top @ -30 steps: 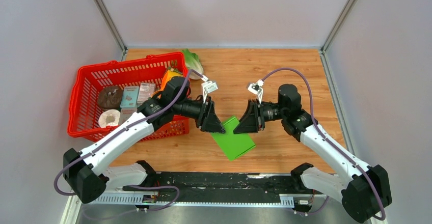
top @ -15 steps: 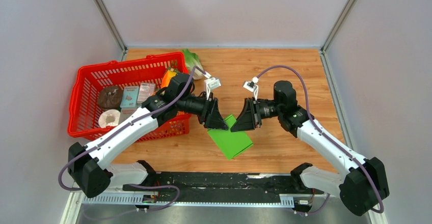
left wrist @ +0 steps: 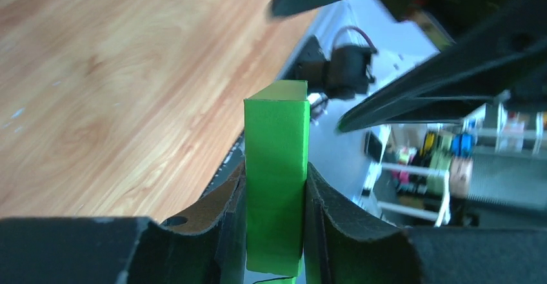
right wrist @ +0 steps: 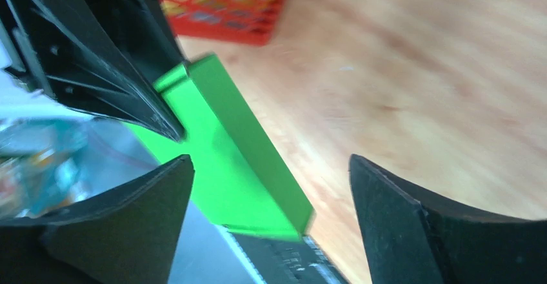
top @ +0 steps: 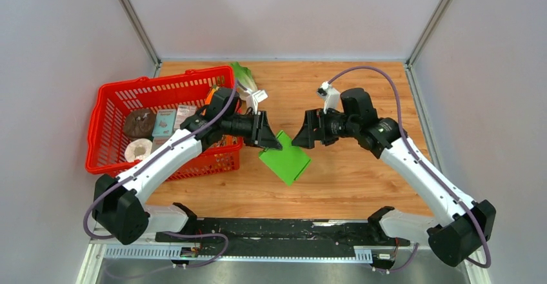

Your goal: Fold the paper box

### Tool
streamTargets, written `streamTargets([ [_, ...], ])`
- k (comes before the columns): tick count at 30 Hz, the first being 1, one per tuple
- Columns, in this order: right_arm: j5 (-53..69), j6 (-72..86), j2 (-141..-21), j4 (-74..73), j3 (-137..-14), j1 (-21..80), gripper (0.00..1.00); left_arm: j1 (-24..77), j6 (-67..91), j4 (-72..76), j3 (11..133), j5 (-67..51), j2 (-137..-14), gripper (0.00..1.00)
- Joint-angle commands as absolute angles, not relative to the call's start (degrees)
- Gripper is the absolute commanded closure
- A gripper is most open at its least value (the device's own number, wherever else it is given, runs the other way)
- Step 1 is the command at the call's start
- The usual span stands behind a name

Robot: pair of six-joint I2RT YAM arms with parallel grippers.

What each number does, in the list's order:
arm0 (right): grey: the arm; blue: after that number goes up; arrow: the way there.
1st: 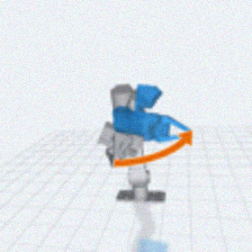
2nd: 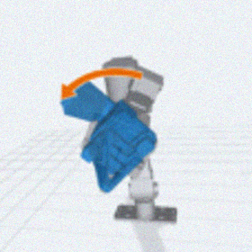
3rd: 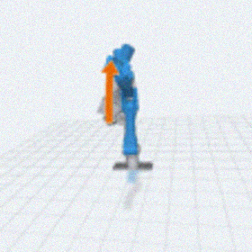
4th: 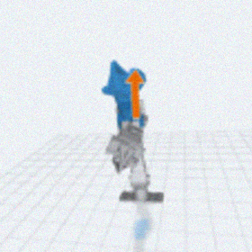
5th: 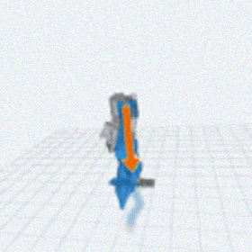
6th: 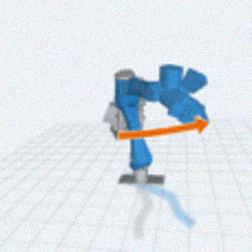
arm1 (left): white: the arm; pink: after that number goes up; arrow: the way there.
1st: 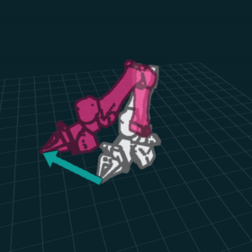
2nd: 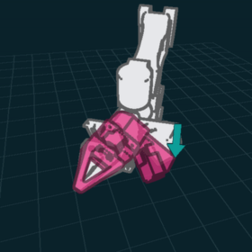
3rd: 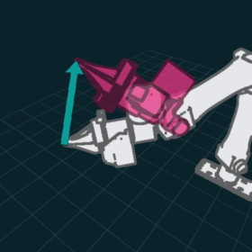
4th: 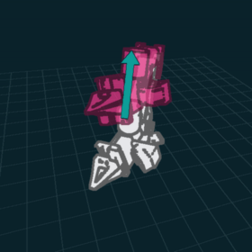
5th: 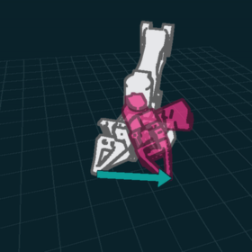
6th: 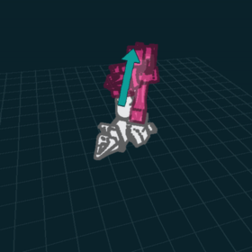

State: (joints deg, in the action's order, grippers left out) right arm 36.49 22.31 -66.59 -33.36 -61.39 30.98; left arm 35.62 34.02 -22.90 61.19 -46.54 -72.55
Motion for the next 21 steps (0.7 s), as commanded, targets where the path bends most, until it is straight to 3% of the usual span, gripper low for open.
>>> streamTargets([
  [1,6.7,13.3,-62.8,-45.2,-68.1,33.6,0.02,31.8,45.3,-23.5,60.6,-39.3,-73.3,0.78],
  [4,-8.9,9.5,-60.8,-45.4,-70.5,45.0,0.0,31.0,47.3,-28.3,64.1,-34.3,-73.3,0.77],
  [11,-41.9,1.2,-63.0,-37.2,-69.7,82.3,0.0,30.1,54.1,-34.5,67.4,-30.1,-72.2,0.74],
  [15,-64.1,-2.7,-71.3,-33.8,-71.3,89.6,0.0,29.9,58.1,-35.6,67.1,-30.2,-71.3,0.73],
  [21,-72.6,-7.9,-82.3,-28.6,-72.0,92.0,0.04,29.6,61.2,-37.1,67.2,-32.4,-71.1,0.73],
])
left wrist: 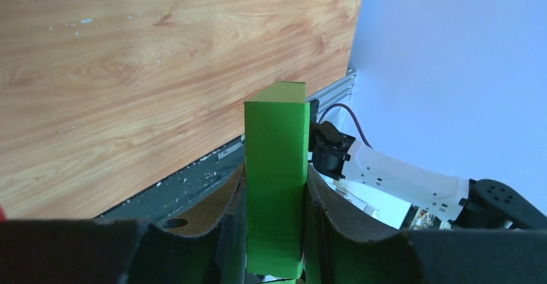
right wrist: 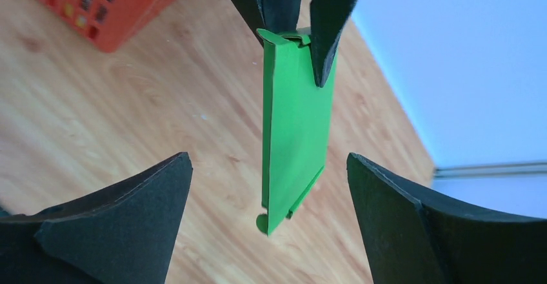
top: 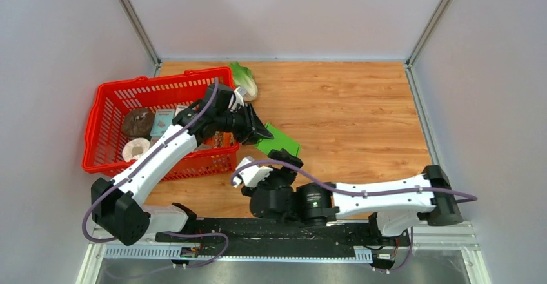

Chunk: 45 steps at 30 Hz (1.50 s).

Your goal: Fold the paper box

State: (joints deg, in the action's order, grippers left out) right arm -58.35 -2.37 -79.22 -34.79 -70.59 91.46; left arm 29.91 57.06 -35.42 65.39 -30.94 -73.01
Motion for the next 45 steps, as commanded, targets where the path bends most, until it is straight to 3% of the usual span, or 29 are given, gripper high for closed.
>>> streamTargets([
  [1,-73.0,-8.9,-82.9,-26.4,-71.7,92.0,0.07,29.6,61.3,-37.2,67.6,-32.8,-71.1,0.73],
  [6,-75.5,-14.8,-86.5,-18.1,-69.1,90.8,0.2,29.7,62.6,-36.5,66.6,-33.3,-70.1,0.73],
  [10,-73.9,-16.6,-88.3,-14.7,-66.7,89.0,0.39,29.7,63.7,-35.3,65.7,-34.5,-69.4,0.73],
  [12,-74.0,-19.1,-88.9,-11.0,-65.1,88.9,0.41,29.7,63.6,-35.9,65.7,-35.1,-69.5,0.73],
  [17,-76.0,-26.8,-89.2,1.2,-60.9,88.3,0.57,29.7,64.6,-34.4,64.1,-35.9,-68.9,0.71],
  [21,-76.0,-28.2,-88.5,3.3,-59.9,87.7,0.63,29.7,64.5,-34.3,63.3,-36.1,-68.4,0.69],
  [23,-75.9,-29.2,-87.7,5.4,-59.2,87.6,0.68,29.7,64.2,-34.4,63.1,-36.1,-68.1,0.64],
  [27,-75.1,-30.8,-86.7,6.8,-58.3,87.5,0.74,29.7,64.2,-34.0,63.3,-35.9,-67.3,0.41],
  [30,-74.6,-31.1,-86.0,6.4,-57.2,87.2,0.77,29.7,64.2,-33.8,64.2,-35.6,-66.9,0.29],
  [38,-78.0,-20.6,-81.0,0.6,-53.8,86.6,0.85,29.6,63.3,-36.4,66.1,-24.3,-63.3,0.27],
  [43,-76.3,-0.5,-73.6,-21.1,-54.6,84.9,0.86,29.6,62.3,-29.4,60.6,-16.4,-57.6,0.28],
  [45,-67.4,5.9,-70.5,-26.1,-53.7,82.5,0.86,29.6,58.2,-29.3,61.9,-14.6,-57.0,0.31],
])
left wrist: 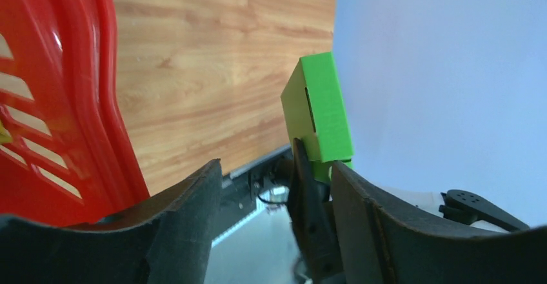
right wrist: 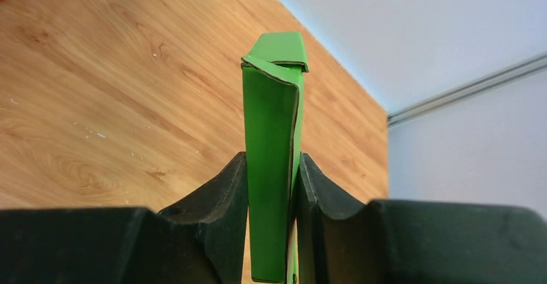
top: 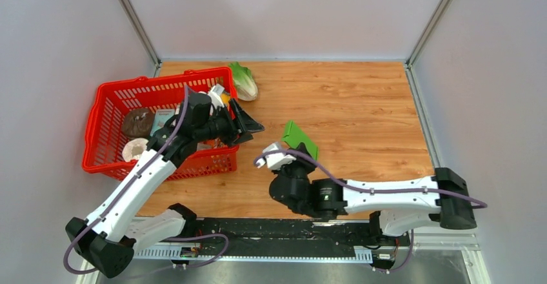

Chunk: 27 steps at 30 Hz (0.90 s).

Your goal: Fold the paper box

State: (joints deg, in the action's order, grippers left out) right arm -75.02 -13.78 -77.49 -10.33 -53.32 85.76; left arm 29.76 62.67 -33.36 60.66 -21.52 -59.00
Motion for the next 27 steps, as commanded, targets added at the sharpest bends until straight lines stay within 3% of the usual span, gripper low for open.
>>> streamTargets([
  [1,-63.3,7.2,-69.1,-29.3,-53.3,81.0,0.86,29.6,54.1,-27.4,62.4,-14.6,-56.8,0.35],
  [4,-34.8,10.2,-64.3,-35.1,-52.9,69.6,0.85,29.6,45.1,-24.8,64.6,-14.4,-55.3,0.41],
  [5,-20.4,10.8,-63.0,-36.1,-53.0,62.9,0.85,30.0,42.7,-23.8,64.4,-15.3,-54.5,0.41],
  [8,2.7,11.3,-65.5,-38.8,-53.2,52.9,0.88,32.1,36.3,-17.8,59.3,-17.4,-50.4,0.45],
  [9,5.3,11.4,-67.0,-40.4,-54.2,52.2,0.89,33.6,35.7,-15.8,54.5,-17.3,-48.4,0.47],
  [11,7.5,11.5,-69.8,-42.2,-56.0,51.7,0.94,37.3,32.4,-11.0,51.2,-17.1,-47.4,0.49],
  [15,7.8,11.9,-75.6,-41.4,-57.0,51.7,0.94,48.3,25.6,-7.9,44.2,-10.7,-46.2,0.5],
  [19,6.0,12.0,-77.7,-39.5,-56.1,51.7,0.94,51.0,24.0,-3.0,39.0,-7.3,-46.3,0.52],
  [27,0.7,13.1,-75.4,-33.5,-49.6,51.6,0.73,53.4,22.9,14.4,27.7,-5.2,-48.9,0.53],
])
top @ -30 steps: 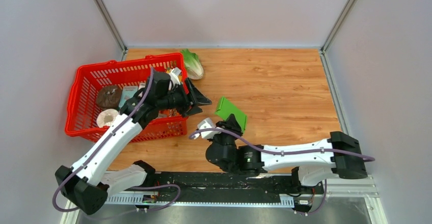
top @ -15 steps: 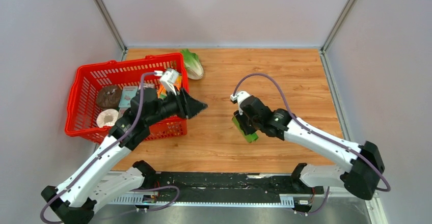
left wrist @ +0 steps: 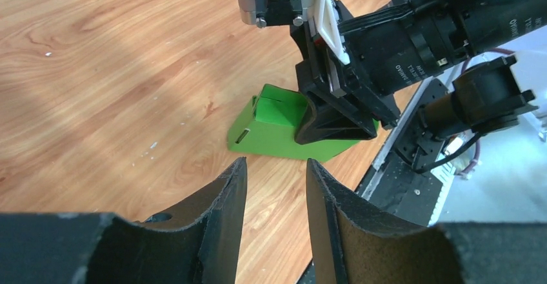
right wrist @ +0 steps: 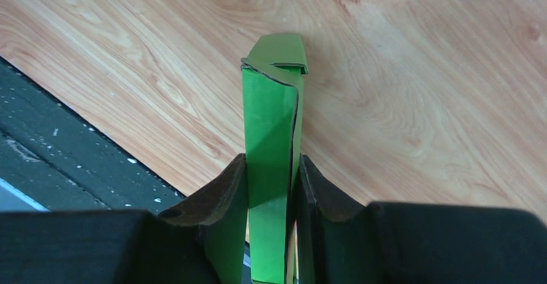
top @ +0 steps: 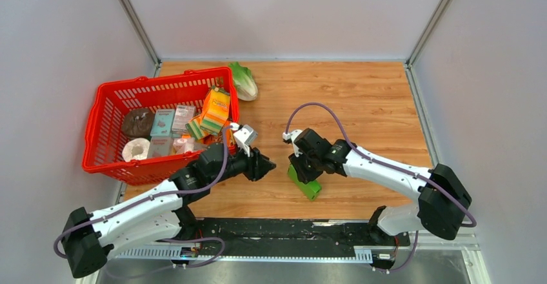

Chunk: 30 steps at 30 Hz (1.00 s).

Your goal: Fold the paper box

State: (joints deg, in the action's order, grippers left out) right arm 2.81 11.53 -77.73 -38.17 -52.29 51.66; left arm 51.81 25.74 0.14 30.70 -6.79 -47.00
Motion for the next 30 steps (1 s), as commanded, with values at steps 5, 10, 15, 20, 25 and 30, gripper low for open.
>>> streamTargets([
  [5,-3.0,13.4,-73.0,-30.6,-46.3,51.7,0.67,55.6,19.0,30.1,22.1,-6.8,-54.9,0.47],
  [10,-1.9,12.0,-72.2,-29.4,-44.9,51.8,0.64,55.6,17.6,41.6,19.8,-6.2,-61.7,0.45],
  [15,-0.9,10.8,-71.6,-29.4,-44.7,51.8,0.64,55.6,18.8,40.3,22.8,-3.2,-65.6,0.51],
  [20,1.0,10.5,-71.3,-28.8,-44.9,52.2,0.65,55.6,18.7,36.1,25.9,-4.6,-68.1,0.6],
  [25,0.8,10.5,-70.5,-28.6,-45.3,52.6,0.65,55.6,18.8,34.8,27.8,-5.7,-70.6,0.62],
  [30,1.1,10.4,-69.5,-28.0,-45.3,52.6,0.65,55.6,18.5,35.3,28.7,-6.8,-73.1,0.6],
])
